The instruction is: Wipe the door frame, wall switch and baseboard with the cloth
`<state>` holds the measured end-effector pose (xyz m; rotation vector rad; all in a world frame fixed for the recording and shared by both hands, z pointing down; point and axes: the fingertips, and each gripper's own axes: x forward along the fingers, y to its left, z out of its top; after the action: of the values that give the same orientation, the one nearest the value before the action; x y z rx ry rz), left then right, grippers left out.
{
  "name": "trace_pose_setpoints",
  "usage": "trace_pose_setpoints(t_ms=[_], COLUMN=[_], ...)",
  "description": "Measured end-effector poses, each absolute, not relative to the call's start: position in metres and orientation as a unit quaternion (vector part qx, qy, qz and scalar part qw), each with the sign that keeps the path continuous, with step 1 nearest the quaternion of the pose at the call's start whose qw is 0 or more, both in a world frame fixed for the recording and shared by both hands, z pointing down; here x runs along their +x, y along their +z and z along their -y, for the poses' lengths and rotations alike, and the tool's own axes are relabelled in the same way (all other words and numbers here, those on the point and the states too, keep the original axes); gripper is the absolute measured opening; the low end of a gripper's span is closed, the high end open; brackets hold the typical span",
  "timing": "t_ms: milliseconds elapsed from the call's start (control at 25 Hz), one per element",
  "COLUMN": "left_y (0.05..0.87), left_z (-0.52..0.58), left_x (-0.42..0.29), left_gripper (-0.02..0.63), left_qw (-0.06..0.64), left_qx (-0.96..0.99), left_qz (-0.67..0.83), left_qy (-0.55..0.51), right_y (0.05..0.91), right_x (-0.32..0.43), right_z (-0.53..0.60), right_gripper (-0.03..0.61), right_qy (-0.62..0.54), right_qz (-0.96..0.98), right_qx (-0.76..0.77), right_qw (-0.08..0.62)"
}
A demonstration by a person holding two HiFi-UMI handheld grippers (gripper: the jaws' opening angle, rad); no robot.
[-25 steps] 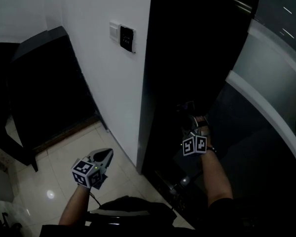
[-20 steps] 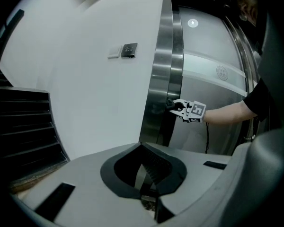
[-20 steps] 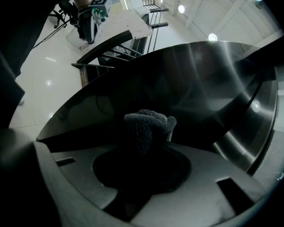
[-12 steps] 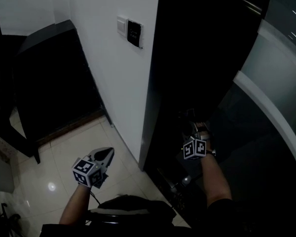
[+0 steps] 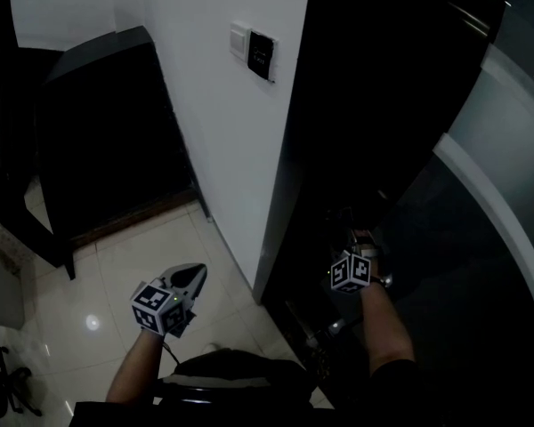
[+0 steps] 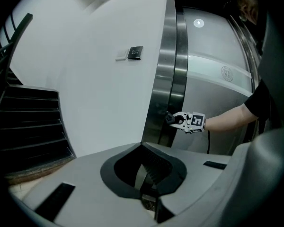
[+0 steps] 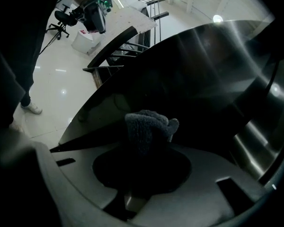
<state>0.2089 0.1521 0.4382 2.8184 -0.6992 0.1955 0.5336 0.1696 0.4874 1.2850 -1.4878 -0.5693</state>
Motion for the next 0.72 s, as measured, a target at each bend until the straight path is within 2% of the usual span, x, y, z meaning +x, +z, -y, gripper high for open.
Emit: trace_pose_setpoints(t_ms=[160,400,720], left_y=[0.437,0.432,0.405], left_z=[-0.158,-0.170,-0.191], left_x=[0.205,0.195,0.173], left_gripper=[0.002,0.002,0.002], left_qw=[0.116,0.111,0.085], left_qx=[0.961,0.959,0.938], left_qz=[0.246,0.257,0.334], left_qy=[0.059,0.046,-0.036], right_y=[0.510,0.494,0.443], right_x=[0.526,0.505,0.496], right_z=[-0.174,-0.200,-0.289], right_gripper=[0.094,0.094,0.092], right_qy=[-0.183,-0.116,-0.023], right_qz=[0.649,0.677,0.650], right_qx=[0.518,0.580,0.747], right_qw=[0.526,0.438,0.139])
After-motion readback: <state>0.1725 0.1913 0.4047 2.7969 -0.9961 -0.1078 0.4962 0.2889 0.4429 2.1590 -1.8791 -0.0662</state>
